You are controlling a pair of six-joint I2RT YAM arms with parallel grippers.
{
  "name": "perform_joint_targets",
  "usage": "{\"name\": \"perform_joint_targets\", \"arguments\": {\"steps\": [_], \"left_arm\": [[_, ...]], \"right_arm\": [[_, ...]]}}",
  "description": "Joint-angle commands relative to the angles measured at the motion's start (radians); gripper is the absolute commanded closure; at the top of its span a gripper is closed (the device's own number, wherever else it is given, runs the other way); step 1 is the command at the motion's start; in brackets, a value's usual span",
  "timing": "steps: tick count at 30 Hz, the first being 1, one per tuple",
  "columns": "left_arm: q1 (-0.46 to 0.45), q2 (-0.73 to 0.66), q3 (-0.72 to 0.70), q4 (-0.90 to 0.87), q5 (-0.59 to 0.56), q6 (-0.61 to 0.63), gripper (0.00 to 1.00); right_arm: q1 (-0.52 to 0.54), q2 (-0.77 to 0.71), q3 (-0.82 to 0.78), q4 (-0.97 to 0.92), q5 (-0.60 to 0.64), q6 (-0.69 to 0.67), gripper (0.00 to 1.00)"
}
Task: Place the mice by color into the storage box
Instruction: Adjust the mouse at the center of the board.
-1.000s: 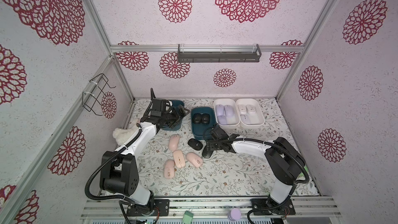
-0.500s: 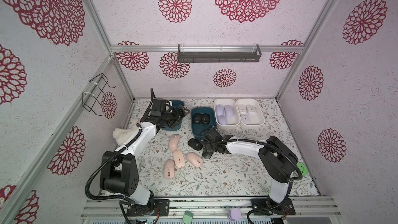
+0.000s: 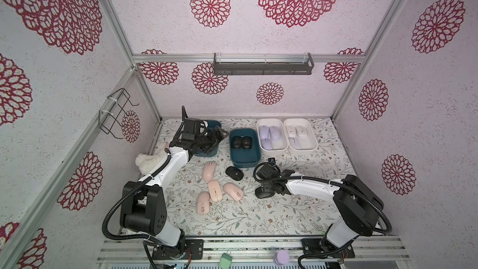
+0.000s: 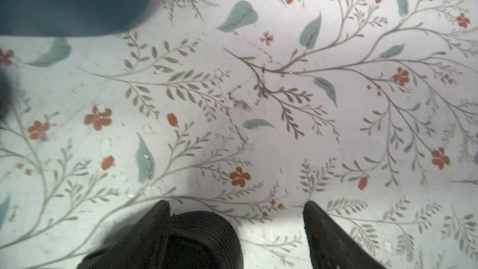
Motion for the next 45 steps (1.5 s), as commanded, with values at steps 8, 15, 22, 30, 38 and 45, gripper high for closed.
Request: {"name": "perform_joint_targets", "arguments": {"steps": [8,15,22,30,38,45], "left_arm": [[-0.024,-0.016,-0.006,0.024,0.019,-0.007,0.03],[-0.033,-0.007,-0.005,0.024,0.022,-0.005,0.03],[-0.031,-0.009,-0.001,0.016,0.02,0.0,0.03],[-0.032,-0.018,0.002,0.011,0.018,0.002,0.03],[-0.031,-0.014,0.002,0.013,0.028,-0.005,0.03],[-0.041,-0.021,0.0,0.021,0.03,-0.009,0.03]], "right_arm": [[0.036,-0.22,-0.097,-0.167,-0.109,-0.178,0.3],[0.071,-0.233,-0.078,-0.14,-0.206,-0.318,0.1],[0.087,-0.069,0.012,-0.138,-0.154,-0.383,0.05],[-0.001,0.015,0.058,-0.112,-0.122,-0.353,0.03],[-0.114,0.004,0.02,-0.079,-0.244,-0.284,0.18],[-0.121,-0.05,-0.036,-0.03,-0.361,-0.205,0.33]]}}
